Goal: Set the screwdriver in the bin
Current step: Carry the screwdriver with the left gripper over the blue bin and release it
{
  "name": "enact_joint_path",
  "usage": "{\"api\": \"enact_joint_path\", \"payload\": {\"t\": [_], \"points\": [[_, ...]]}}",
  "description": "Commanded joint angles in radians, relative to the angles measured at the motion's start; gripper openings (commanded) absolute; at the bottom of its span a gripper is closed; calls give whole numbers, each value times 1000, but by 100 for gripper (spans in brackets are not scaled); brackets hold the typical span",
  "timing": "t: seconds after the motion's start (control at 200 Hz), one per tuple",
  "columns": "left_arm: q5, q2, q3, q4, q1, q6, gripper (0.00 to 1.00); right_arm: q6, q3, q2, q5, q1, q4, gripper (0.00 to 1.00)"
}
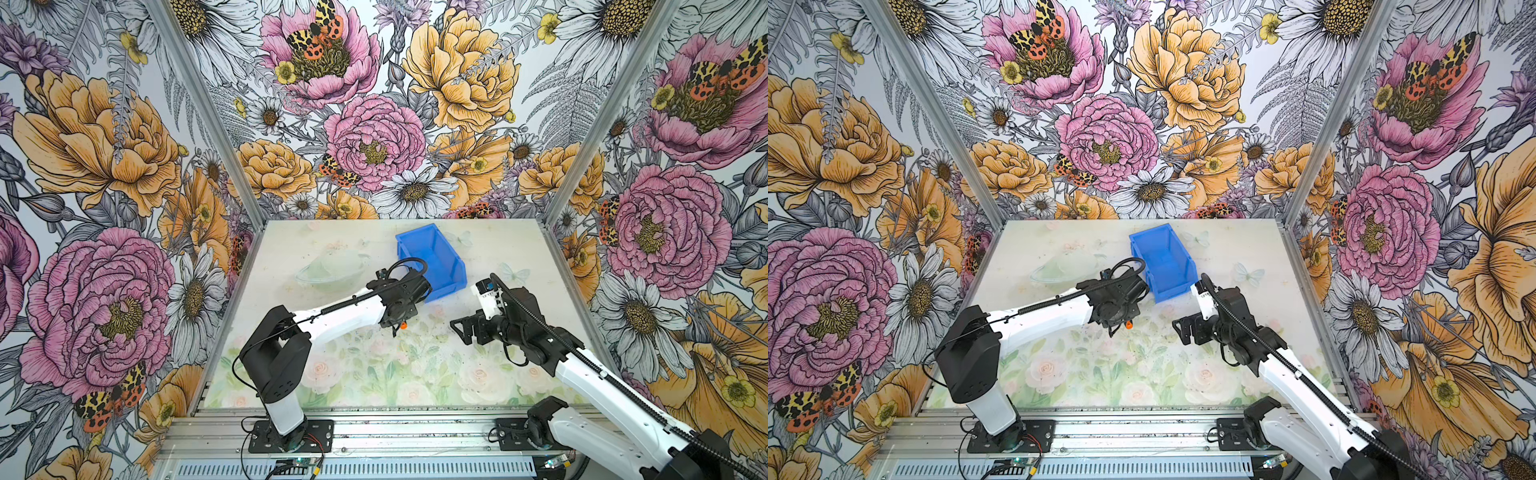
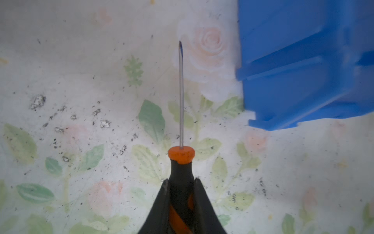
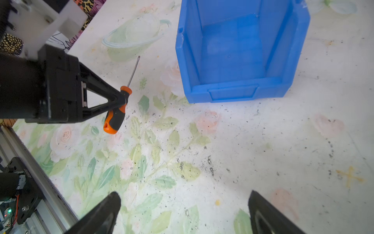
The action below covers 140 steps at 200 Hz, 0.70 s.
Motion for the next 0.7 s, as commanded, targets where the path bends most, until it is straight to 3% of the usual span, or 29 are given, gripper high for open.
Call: {"api": "enact_joint_path", "payload": {"t": [0.0,0.415,0.696], "points": [[-46,4,116,-4,17,94,0,23,0,-32,6,-7,11,100],[4,300,553,-4,56,173,0,22,-16,-72,6,-15,-1,100],[45,492,757,-5,94,221,0,17,-20,-102,4,-23,-15,99]]}}
